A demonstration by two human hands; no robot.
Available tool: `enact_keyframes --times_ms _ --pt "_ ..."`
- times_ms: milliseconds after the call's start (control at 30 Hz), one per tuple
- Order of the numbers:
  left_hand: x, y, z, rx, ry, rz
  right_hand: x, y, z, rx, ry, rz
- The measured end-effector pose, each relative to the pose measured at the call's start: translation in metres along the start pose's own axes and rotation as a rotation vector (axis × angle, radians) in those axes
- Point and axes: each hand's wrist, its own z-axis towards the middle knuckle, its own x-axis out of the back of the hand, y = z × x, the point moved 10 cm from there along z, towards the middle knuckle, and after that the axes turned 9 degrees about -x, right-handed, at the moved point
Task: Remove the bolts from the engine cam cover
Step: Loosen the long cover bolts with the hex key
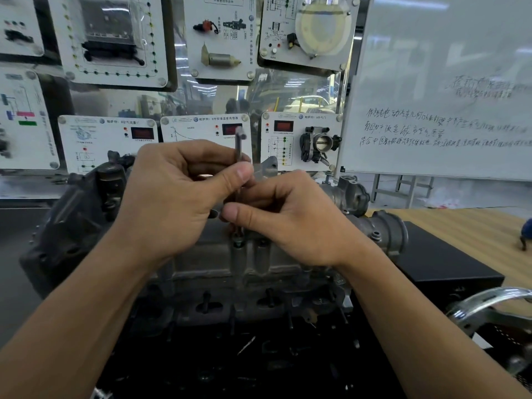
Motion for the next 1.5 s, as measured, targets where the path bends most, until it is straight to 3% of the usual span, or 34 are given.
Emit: enact_keyframes --times_ms 367,667,767,933,1500 --pt "0.006 0.000 0.004 -0.010 0.155 0.123 0.012 0.004 0.000 0.000 0.169 0.172" --pt "-0.014 0.002 -0.002 0.021 -0.143 -0.038 0.003 0.003 0.002 -0.044 -0.003 0.026" --pt "-0.017 0.004 -0.005 0.030 -0.170 -0.056 -0.002 0.002 0.002 -0.046 -0.059 -0.013" --pt "-0.011 0.000 -0.004 0.028 -0.078 -0.049 -0.005 0.000 0.000 -0.064 -0.096 0.003" --pt "0.002 -0.004 0.002 0.001 0.128 0.068 0.008 0.001 0.001 0.030 0.096 0.147"
